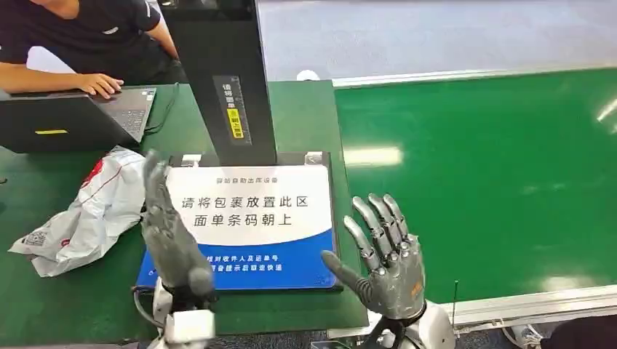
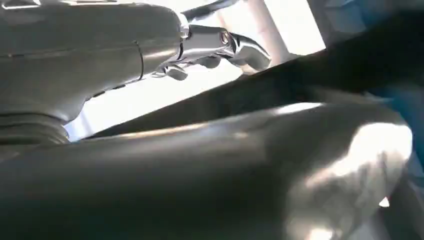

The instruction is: Moved the parcel from conveyor to table for the left to box.

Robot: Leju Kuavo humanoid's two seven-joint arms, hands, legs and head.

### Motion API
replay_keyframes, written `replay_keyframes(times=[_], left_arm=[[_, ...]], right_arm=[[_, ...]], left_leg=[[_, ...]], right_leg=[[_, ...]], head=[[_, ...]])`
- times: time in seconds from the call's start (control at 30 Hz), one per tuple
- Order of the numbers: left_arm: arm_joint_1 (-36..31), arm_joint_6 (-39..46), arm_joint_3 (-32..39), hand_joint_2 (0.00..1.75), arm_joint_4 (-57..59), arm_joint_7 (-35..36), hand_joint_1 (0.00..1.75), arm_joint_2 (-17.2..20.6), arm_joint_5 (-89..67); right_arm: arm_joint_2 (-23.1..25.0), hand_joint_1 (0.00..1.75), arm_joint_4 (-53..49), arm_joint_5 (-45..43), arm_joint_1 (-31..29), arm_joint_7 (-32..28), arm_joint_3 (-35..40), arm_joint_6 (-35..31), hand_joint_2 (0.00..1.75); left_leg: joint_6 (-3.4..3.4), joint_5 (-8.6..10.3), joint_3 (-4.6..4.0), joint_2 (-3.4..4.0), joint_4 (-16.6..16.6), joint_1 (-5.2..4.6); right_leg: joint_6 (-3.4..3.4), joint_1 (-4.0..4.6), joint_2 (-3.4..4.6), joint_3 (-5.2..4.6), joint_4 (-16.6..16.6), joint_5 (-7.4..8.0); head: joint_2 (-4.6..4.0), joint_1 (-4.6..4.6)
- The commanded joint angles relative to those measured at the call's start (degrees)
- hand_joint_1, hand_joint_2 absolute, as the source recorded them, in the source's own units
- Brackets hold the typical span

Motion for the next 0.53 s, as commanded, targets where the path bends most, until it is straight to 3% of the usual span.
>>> replay_keyframes(times=[0.03,0.1,0.17,0.27,0.3,0.33,0.37,0.4,0.47,0.53], left_arm=[[1.85,-1.4,19.2,0.0,-12.37,0.28,0.0,-9.24,-12.73],[1.74,-1.4,20.55,0.0,-15.71,0.28,0.0,-9.76,-12.93],[4.38,-1.4,19.16,0.0,-13.48,0.28,0.0,-11.27,-10.34],[2.9,-1.4,15.86,0.0,-3.57,0.28,0.0,-6.01,6.17],[1.31,-2.31,6.57,0.0,3.03,0.28,0.0,0.76,23.14],[0.12,-3.36,4.51,0.0,4.33,0.28,0.0,3.34,33.81],[1.04,-17.76,9.62,0.0,7.91,0.28,0.0,1.45,48.21],[1.67,-43.61,19.01,0.0,13.64,0.28,0.0,-3.12,55.69],[2.27,-35.85,19.72,0.0,9.89,0.28,0.0,-3.67,43.2],[1.76,-45.39,22.08,0.0,13.98,0.28,0.0,-5.26,51.31]], right_arm=[[10.44,0.0,-11.57,-8.19,0.08,-0.07,-16.66,-0.48,1.75],[10.44,0.0,-14.04,-9.76,-1.38,-0.07,-21.72,-0.48,1.75],[10.44,0.0,-9.51,-15.38,-0.03,-0.07,-21.06,-0.48,1.75],[7.19,0.0,2.37,-29.01,1.18,-0.07,-12.6,-0.48,1.75],[1.2,0.0,8.8,-45.67,0.1,0.76,-5.86,7.92,1.75],[-0.12,0.0,10.13,-51.35,-0.86,1.95,-6.1,12.58,1.75],[-2.0,0.0,12.06,-63.55,-2.06,5.25,-5.36,26.98,1.75],[-2.09,0.0,15.27,-71.41,-2.59,6.09,-7.78,39.31,1.75],[-2.08,0.0,16.26,-73.04,-1.26,5.75,-10.11,44.27,1.75],[-2.03,0.0,16.19,-73.82,-0.94,6.05,-10.82,47.97,1.75]], left_leg=[[0.01,-0.01,0.06,-0.09,0.03,-0.05],[0.0,-0.05,0.1,0.02,0.08,-0.05],[0.03,-0.03,0.03,-0.16,0.11,-0.09],[0.06,0.0,0.42,0.09,-0.17,-0.06],[0.07,0.03,0.59,0.12,-0.3,-0.07],[0.06,0.06,0.6,0.06,-0.34,-0.09],[0.05,0.06,0.59,0.04,-0.34,-0.08],[0.04,0.19,0.78,0.05,-0.61,-0.07],[0.04,0.07,0.7,0.11,-0.4,-0.09],[0.02,0.17,0.85,0.13,-0.62,-0.09]], right_leg=[[-0.09,-0.04,-0.09,0.03,0.07,-0.03],[-0.12,-0.05,0.0,0.0,0.11,-0.01],[-0.14,-0.07,-0.2,-0.01,0.15,-0.04],[-0.13,-0.04,0.06,0.31,-0.15,0.07],[-0.09,-0.05,0.1,0.48,-0.29,0.1],[-0.12,-0.06,0.03,0.49,-0.3,0.1],[-0.13,-0.06,0.02,0.5,-0.28,0.09],[-0.16,-0.04,0.02,0.68,-0.54,0.22],[-0.1,-0.06,0.1,0.56,-0.37,0.14],[-0.19,-0.05,0.11,0.68,-0.55,0.26]], head=[[0.0,-0.02],[0.0,-0.11],[0.0,-0.04],[0.0,-0.04],[0.0,-0.04],[0.0,-0.07],[0.0,-0.04],[0.0,-0.07],[0.0,-0.04],[0.0,-0.07]])
